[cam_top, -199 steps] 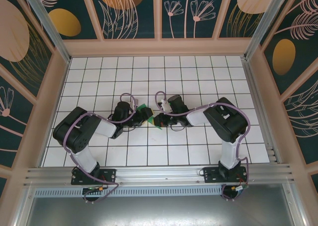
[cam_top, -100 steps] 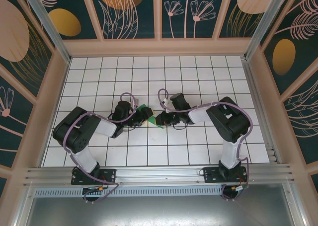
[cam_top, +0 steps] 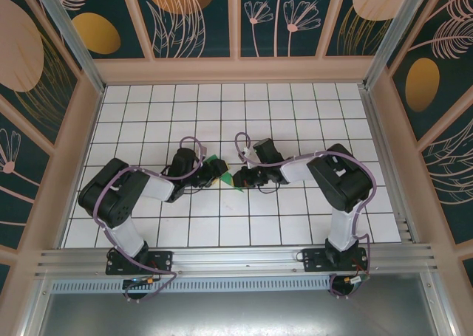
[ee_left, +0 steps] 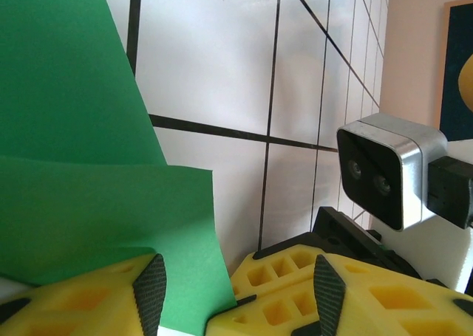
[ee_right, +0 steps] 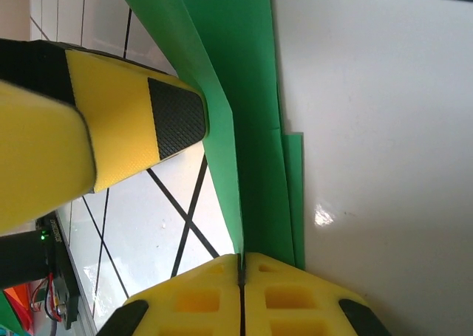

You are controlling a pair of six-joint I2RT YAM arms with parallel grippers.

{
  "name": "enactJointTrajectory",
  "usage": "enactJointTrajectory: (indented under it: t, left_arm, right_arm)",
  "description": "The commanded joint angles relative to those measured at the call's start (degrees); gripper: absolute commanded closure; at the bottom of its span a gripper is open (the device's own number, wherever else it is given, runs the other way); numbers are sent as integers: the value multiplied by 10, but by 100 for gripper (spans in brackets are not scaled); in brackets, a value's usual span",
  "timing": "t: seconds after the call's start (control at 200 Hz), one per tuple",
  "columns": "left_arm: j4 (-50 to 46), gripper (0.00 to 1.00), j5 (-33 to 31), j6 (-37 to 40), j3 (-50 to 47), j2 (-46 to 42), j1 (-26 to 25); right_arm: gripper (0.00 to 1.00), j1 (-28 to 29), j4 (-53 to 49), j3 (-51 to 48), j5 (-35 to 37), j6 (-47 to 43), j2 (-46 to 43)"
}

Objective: Fold a paper plane with a square sheet of paper (pick it up from the middle)
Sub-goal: Fold the wing for the fifth time at the center of the table.

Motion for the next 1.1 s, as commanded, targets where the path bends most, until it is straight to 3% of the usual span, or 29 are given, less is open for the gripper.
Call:
enactJointTrajectory:
  t: [0.0, 0.47, 0.856, 1.096]
  left_arm:
    - [-87, 44, -61, 21, 13, 44, -4]
    - [-133, 48, -76, 38, 24, 50, -4]
    - [-137, 49, -79, 40, 25, 52, -4]
    - [-150, 58, -89, 44, 26, 55, -4]
  right_arm:
    - [92, -2, -40, 5, 3, -11, 25]
    - [86, -7, -84, 16, -7, -20, -21]
    - [93, -7, -84, 5, 21, -20, 11]
    - [83, -8, -97, 12, 36, -9, -55]
